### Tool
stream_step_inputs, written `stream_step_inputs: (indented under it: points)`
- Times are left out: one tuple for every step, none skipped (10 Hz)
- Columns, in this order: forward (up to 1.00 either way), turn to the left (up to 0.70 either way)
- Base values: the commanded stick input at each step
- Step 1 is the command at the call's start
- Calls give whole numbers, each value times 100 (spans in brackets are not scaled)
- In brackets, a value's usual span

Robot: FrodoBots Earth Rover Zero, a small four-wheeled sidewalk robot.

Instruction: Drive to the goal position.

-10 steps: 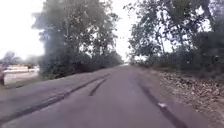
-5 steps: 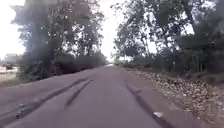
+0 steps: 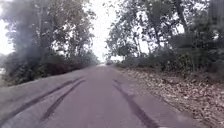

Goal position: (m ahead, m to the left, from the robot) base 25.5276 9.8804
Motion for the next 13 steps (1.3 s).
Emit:
stream_step_inputs:
  points:
    - [100, 0]
    - [100, 0]
    - [100, 0]
    - [100, 0]
    - [100, 0]
    - [100, 0]
    - [100, 0]
    - [100, 0]
    - [100, 0]
    - [100, 0]
    - [100, 0]
    - [100, 0]
    - [100, 0]
